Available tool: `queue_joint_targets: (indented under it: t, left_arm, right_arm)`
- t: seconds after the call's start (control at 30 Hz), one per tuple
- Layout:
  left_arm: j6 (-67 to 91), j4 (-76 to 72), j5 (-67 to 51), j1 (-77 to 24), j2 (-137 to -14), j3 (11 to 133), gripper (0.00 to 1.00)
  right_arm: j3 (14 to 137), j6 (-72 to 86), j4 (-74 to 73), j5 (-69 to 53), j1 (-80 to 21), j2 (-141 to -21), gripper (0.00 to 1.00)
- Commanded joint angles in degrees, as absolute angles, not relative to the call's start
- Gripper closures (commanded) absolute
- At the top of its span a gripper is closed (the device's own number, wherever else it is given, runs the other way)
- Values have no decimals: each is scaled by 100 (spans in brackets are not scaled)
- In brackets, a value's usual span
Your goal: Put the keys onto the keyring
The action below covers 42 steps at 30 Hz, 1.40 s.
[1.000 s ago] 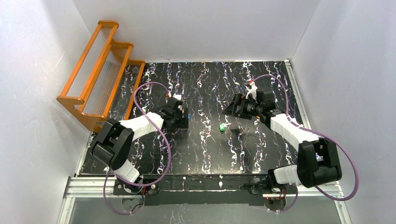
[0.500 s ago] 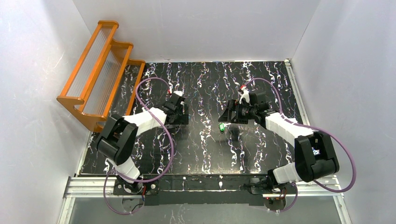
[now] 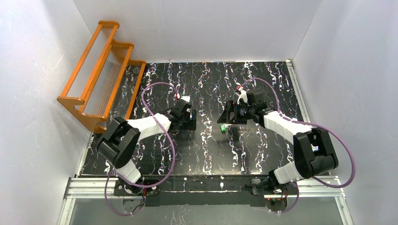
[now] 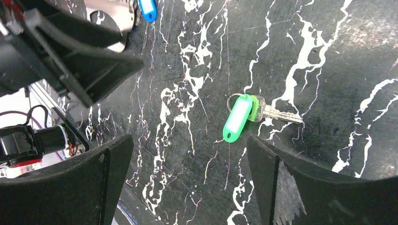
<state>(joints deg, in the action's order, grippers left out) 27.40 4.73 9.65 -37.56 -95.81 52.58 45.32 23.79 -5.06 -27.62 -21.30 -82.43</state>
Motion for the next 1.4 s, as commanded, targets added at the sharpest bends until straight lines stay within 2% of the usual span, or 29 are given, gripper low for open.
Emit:
queue_joint_targets:
  t: [0.0, 0.13, 0.43, 0.73, 1.07, 1.17, 1.37]
  left_arm:
    - [3270, 462, 247, -3996, -8993, 4698, 27]
    - [3615, 102, -199, -4032, -8358, 4172, 27]
    - [3895, 559, 229, -3821, -7403, 4181, 24]
    - [3964, 1189, -263, -2413, -7057, 3856, 23]
    - [4494, 1418, -207, -1618, -6329, 2978, 24]
    - [4635, 1163, -326, -1595, -6265, 2717, 25]
    - [4679, 894, -186, -1586, -6331, 2494, 27]
  right_arm:
    - [4844, 2270, -518, -2891, -2210, -8414, 1]
    - [4956, 2205, -524, -2909, -2334, -8611, 1]
    - [5874, 1825, -786, -2624, -2960, -9360, 7]
    - [7378, 1314, -1566, -1749, -3775, -10626, 15]
    - [8715, 997, -2093, -1678, -4353, -11904, 35]
    - [8691, 930, -2146, -1717, -4442, -11969, 37]
    - [8157, 1067, -1964, -2136, -4474, -11836, 52]
